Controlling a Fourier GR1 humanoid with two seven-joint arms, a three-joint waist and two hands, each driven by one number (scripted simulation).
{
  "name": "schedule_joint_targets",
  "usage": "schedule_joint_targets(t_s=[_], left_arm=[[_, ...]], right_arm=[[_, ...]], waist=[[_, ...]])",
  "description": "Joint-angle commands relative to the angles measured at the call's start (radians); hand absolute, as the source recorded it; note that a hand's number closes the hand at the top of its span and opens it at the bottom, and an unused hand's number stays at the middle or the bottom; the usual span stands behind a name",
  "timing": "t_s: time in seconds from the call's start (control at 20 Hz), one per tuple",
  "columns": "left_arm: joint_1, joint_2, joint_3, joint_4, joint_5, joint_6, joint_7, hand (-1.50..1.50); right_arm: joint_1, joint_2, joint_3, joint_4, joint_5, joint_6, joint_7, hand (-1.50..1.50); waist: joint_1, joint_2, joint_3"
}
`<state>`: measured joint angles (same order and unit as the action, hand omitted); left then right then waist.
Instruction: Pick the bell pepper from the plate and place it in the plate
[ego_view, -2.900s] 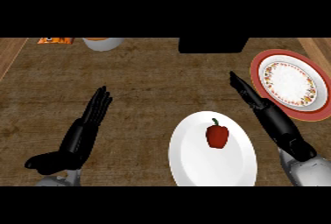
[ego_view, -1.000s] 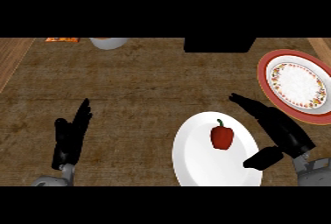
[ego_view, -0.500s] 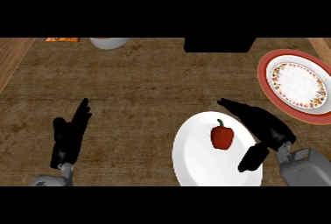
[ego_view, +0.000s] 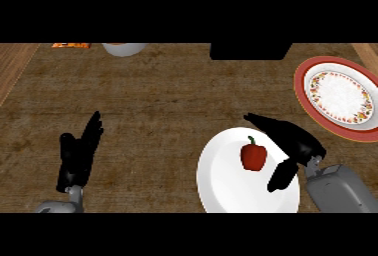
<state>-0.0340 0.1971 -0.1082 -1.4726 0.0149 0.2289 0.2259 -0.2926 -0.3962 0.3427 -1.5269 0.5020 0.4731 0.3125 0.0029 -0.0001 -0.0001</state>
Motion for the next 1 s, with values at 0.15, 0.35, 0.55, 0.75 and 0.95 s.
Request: schedule_joint_targets(t_s=[0.15, 0.35, 0.55, 0.75, 0.95], left_arm=[[-0.019, -0.013, 0.039, 0.008, -0.028, -0.039, 0.019, 0.00], [-0.007, -0.037, 0.047, -0.019, -0.044, -0.030, 0.034, 0.00], [0.001, -0.043, 0.059, 0.029, -0.057, -0.057, -0.020, 0.00], [-0.077, -0.032, 0.111, 0.066, -0.044, -0.070, -0.002, 0.00], [0.035, -0.056, 0.071, -0.059, -0.065, -0.066, 0.010, 0.00]], right_arm=[[-0.025, 0.098, -0.043, 0.118, 0.109, 0.009, -0.065, -1.50], [0.010, 0.116, -0.053, 0.161, 0.160, -0.007, -0.115, -1.50], [-0.045, 0.110, -0.104, 0.202, 0.169, 0.057, -0.139, -1.50], [-0.009, 0.115, -0.060, 0.119, 0.238, 0.053, -0.146, 1.50], [-0.049, 0.119, -0.093, 0.228, 0.302, -0.053, -0.261, 1.50]], waist=[[0.001, 0.000, 0.000], [0.000, 0.000, 0.000], [0.001, 0.000, 0.000], [-0.003, 0.000, 0.000], [0.002, 0.000, 0.000]])
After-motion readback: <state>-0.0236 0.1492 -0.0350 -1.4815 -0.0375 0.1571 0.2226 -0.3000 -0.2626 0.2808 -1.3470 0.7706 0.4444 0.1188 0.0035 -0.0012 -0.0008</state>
